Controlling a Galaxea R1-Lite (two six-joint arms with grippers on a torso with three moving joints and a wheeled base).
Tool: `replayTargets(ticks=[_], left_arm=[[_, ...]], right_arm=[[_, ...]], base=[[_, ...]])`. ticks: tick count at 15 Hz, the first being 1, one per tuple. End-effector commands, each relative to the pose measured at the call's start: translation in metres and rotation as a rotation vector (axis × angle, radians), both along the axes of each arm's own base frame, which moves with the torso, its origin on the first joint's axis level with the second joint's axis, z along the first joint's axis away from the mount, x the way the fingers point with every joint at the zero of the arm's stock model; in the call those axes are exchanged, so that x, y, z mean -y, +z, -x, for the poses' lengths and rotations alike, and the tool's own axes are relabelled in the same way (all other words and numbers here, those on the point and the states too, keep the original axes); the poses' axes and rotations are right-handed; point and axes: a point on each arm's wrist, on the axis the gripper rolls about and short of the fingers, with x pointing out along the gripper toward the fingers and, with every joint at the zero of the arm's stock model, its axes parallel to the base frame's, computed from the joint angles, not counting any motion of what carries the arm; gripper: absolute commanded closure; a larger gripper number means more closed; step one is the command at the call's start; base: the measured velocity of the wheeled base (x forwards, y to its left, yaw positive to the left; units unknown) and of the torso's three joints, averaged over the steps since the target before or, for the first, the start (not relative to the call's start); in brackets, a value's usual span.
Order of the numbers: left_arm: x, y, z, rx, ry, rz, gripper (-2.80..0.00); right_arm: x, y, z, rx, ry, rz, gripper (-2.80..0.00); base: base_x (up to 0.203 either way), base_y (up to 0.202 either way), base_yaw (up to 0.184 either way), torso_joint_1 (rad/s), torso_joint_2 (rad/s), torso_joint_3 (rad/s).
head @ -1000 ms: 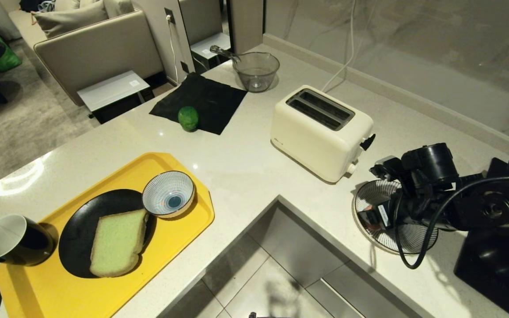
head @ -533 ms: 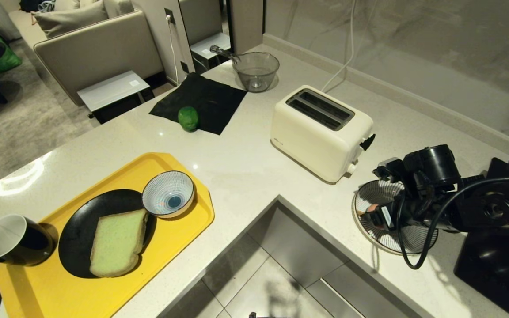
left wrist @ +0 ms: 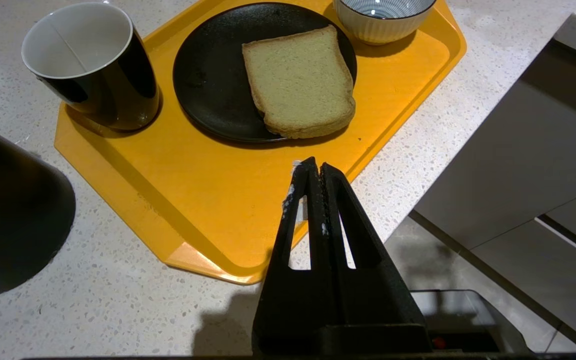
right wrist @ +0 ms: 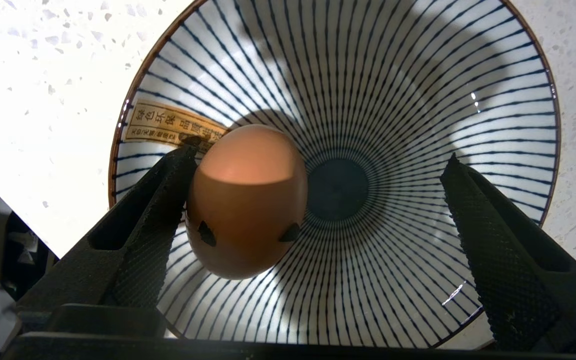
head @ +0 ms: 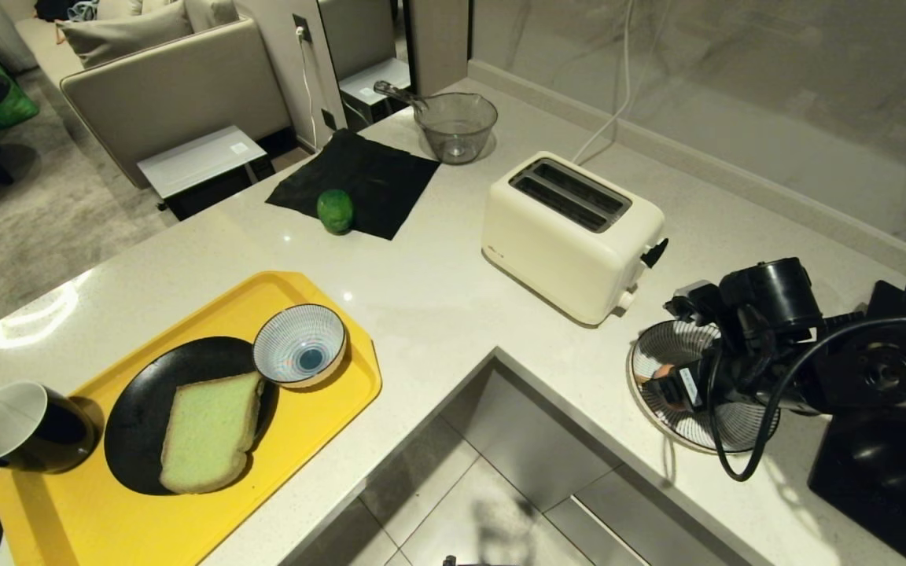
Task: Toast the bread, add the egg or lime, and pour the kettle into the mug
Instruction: Pick up the egg
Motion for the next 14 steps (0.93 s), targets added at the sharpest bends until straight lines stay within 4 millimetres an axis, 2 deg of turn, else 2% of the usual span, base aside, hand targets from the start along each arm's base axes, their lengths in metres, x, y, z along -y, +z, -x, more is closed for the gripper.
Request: replayTargets(ticks=[1, 14], left_arm=[[0.0, 0.0, 0.0001, 0.001, 0.001, 0.0, 0.0], [0.0, 0.0, 0.0001, 0.001, 0.0, 0.0, 0.0]], right_arm=[[0.0002, -0.002, 0.0015, -0.007, 0.001, 0.003, -2.8], [-0.0038, -0.0043, 0.0017, -0.014, 0.044, 0.034, -2.8]], base=[[0.0, 0.0, 0.0, 0.0, 0.0, 0.0], [0.0, 0.0, 0.0, 0.0, 0.0, 0.0]])
